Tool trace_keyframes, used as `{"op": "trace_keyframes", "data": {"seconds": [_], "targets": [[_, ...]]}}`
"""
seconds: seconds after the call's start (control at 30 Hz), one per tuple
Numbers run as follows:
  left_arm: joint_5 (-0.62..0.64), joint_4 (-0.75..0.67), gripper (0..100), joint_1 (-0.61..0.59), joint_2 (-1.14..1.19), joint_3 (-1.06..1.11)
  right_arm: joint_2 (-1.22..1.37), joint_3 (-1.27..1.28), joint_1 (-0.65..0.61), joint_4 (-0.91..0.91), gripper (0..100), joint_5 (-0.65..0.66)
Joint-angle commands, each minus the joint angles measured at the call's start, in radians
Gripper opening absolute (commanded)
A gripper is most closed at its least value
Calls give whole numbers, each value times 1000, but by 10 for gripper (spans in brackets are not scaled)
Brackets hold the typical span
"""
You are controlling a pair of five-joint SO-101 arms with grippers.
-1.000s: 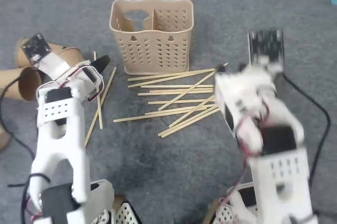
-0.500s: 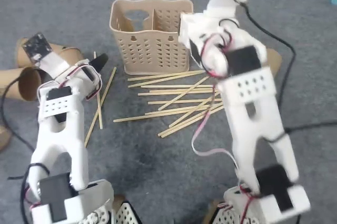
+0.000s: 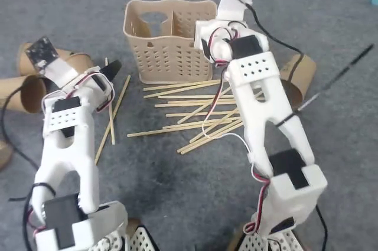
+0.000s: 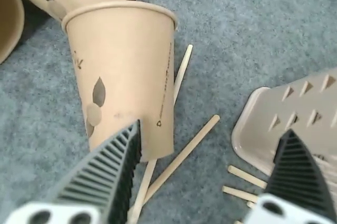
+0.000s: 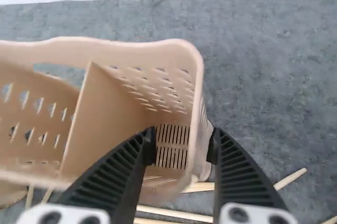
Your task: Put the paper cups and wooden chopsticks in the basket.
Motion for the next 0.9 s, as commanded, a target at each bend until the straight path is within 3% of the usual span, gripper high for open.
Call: {"op": "trace_keyframes", "data": {"seconds": [0.0, 0.13, 0.23, 0.47, 0.63, 0.87], "targets": [[-51, -26, 382, 11, -5, -15, 27, -49, 10, 10, 133, -5], [-57, -26, 382, 11, -5, -15, 81, -49, 12, 35, 3, 54], [-57, -26, 382, 11, -3, -15, 93, -51, 10, 93, 4, 117], [-58, -43, 382, 11, 0, -12, 30, -51, 13, 252, 7, 115], [-58, -43, 382, 11, 0, -10, -36, -52, 18, 398, 6, 37], [-58, -43, 382, 11, 0, -8, -56, -68, 21, 553, 6, 31]]}}
